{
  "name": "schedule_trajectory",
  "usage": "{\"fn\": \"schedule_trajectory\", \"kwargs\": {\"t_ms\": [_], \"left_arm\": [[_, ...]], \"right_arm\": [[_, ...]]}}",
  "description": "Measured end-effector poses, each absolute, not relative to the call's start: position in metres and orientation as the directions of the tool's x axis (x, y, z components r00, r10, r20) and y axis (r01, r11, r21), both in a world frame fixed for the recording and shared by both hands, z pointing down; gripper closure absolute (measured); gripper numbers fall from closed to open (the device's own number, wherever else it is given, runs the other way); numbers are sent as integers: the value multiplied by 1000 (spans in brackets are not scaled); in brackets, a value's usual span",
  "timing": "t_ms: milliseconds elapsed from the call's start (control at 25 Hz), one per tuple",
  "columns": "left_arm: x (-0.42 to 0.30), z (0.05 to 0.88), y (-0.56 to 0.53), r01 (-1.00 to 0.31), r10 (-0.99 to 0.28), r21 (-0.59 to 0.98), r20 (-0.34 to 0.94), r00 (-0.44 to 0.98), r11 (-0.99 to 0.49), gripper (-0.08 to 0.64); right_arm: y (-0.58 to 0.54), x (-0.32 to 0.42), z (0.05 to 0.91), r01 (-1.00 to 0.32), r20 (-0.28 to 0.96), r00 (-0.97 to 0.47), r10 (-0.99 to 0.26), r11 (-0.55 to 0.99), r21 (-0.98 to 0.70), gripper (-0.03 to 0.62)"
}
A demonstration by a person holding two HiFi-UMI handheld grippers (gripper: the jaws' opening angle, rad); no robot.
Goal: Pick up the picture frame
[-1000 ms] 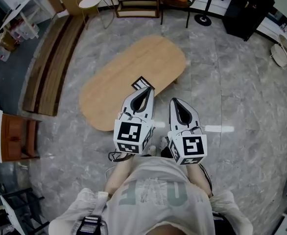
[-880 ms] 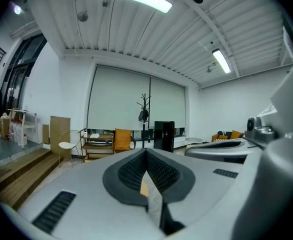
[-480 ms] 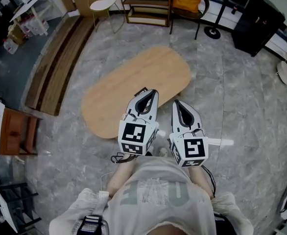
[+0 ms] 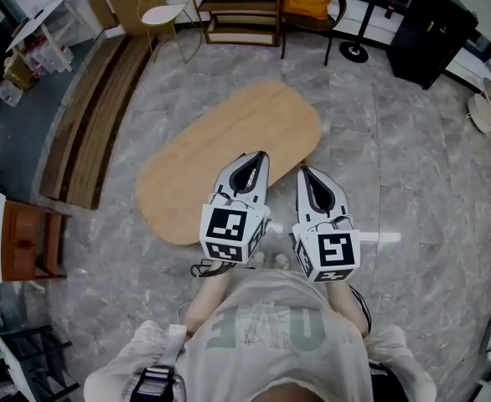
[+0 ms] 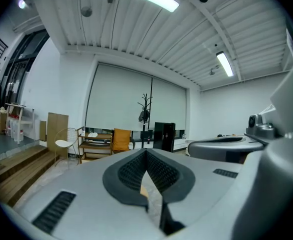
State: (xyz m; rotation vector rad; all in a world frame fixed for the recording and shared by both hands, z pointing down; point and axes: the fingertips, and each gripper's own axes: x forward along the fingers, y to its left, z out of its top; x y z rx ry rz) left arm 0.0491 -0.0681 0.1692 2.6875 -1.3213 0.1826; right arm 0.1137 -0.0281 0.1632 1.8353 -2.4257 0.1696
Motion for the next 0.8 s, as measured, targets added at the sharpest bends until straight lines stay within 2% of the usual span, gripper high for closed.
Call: {"fn": "schedule_trajectory", "kwargs": {"t_ms": [360, 600, 800], "left_arm": [[44, 189, -79, -816, -789, 64, 220, 573, -575, 552], [17, 254, -87, -840, -776, 98, 336, 533, -534, 552], [7, 309, -109, -848, -776, 99, 359, 518, -520, 552]], "right_arm": [[-45, 117, 169, -960, 155, -279, -948, 281, -15, 588], [-65, 107, 231, -952, 262, -305, -915, 295, -80, 588], [-90, 101, 289, -938, 299, -346, -890, 328, -110, 588]]}}
